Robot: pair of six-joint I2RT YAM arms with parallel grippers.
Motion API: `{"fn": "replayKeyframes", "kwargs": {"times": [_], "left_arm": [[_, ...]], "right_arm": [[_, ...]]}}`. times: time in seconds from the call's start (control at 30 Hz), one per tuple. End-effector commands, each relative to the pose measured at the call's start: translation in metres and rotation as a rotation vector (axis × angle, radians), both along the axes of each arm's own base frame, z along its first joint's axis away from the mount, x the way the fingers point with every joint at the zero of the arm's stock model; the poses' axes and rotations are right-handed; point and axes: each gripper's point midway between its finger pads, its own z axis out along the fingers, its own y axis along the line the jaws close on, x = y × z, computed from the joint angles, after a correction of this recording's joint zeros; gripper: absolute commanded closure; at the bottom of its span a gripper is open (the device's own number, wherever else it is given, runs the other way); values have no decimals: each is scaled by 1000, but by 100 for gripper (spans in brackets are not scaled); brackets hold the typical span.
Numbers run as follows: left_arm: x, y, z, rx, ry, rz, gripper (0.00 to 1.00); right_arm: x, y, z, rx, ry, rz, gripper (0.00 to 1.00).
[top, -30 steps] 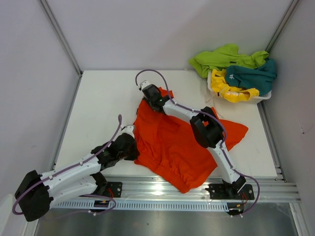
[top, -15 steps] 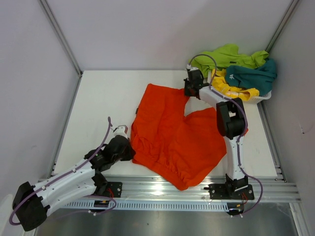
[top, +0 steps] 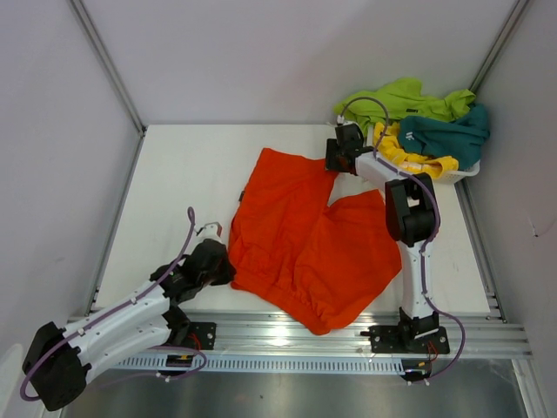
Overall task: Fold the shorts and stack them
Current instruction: Flatten the shorts out
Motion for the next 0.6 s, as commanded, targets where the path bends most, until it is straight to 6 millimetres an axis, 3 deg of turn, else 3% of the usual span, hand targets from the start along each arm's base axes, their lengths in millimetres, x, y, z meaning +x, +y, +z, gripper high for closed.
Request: {"fn": "replayKeyframes", "kwargs": {"times": [0.0, 0.03, 0.07, 0.17, 0.2, 0.23, 0.27, 0.3, 0.33, 0.37, 0.43, 0.47, 0.57], "left_arm": [[5, 9, -2, 0, -6, 56, 100], [6, 11, -1, 1, -9, 60, 100], [7, 11, 0, 0, -11, 63, 100], [11, 16, 2, -8, -15, 85, 100], [14, 18, 3, -17, -17, 103, 100], [15, 19, 2, -24, -18, 110, 100], [14, 19, 0, -41, -9, 107, 100], [21, 21, 3, -65, -24, 134, 100], [24, 22, 5, -81, -30, 142, 100], [23, 20, 3, -103, -22, 136, 100], [31, 24, 7, -132, -42, 160, 100], [31, 24, 7, -139, -41, 161, 100], [36, 27, 10, -146, -49, 169, 100]], "right_arm": [[-4, -1, 54, -3, -83, 9, 40], [-10, 2, 61, -5, -85, 30, 35], [-17, 4, 83, 3, -114, 48, 34], [-58, 23, 85, -19, -62, 131, 32], [-72, 31, 105, -4, -85, 158, 32], [-101, 45, 87, -17, -31, 203, 32], [-119, 55, 87, -8, -20, 236, 32], [-137, 64, 101, 10, -41, 272, 33], [-166, 76, 81, -9, -1, 312, 33], [-178, 81, 78, -1, 1, 321, 33], [-190, 88, 77, 42, -7, 327, 34], [-194, 84, 65, 48, 15, 320, 35], [-184, 88, 54, 91, 38, 320, 39]]}}
